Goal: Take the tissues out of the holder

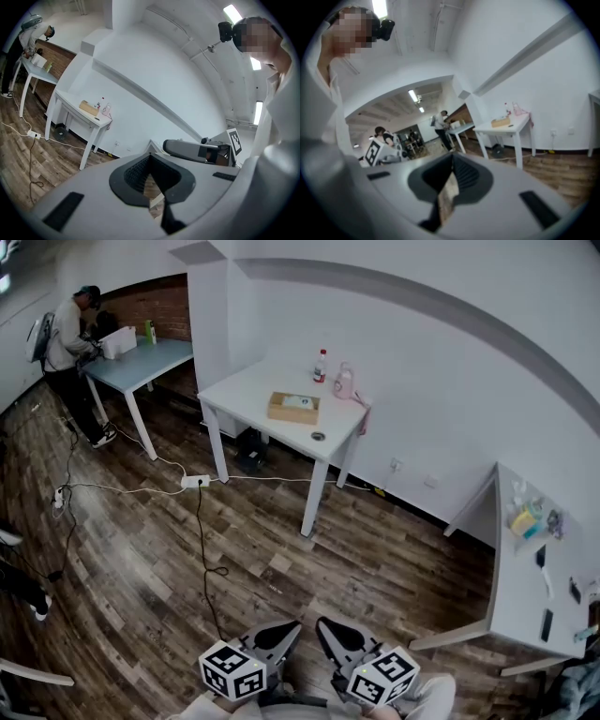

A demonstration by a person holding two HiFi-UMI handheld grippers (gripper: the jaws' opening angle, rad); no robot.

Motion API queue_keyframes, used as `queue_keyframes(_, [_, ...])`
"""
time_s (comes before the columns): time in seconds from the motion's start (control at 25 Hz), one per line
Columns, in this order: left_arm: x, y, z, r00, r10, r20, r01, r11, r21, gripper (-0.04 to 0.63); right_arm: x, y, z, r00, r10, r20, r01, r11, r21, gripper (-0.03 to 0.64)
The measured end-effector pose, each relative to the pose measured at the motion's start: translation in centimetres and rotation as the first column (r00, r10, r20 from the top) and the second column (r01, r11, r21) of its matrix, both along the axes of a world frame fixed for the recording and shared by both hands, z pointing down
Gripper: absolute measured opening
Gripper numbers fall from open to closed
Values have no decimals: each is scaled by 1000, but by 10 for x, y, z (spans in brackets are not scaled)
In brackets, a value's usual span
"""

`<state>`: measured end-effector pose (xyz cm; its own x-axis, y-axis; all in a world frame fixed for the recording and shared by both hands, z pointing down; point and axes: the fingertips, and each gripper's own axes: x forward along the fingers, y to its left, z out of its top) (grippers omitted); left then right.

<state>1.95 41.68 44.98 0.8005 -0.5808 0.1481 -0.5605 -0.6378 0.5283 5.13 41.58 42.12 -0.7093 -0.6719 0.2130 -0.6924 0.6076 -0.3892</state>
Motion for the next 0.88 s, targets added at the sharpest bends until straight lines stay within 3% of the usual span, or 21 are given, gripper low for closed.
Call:
queue_keyframes(0.36, [-18,-116,10,1000,2,0,-2,1000,-17,17,-10,-109,0,999,43,33,-43,999,18,12])
queue_keyframes(0.64, [-32,-231,-12,998,68,10,-68,997,30,17,-27,-227,-19,998,67,18,-68,996,56,12])
queue_keyframes(0.88, [-48,-301,-7,995,101,14,-101,995,3,17,-41,-300,-22,995,90,32,-92,994,62,12])
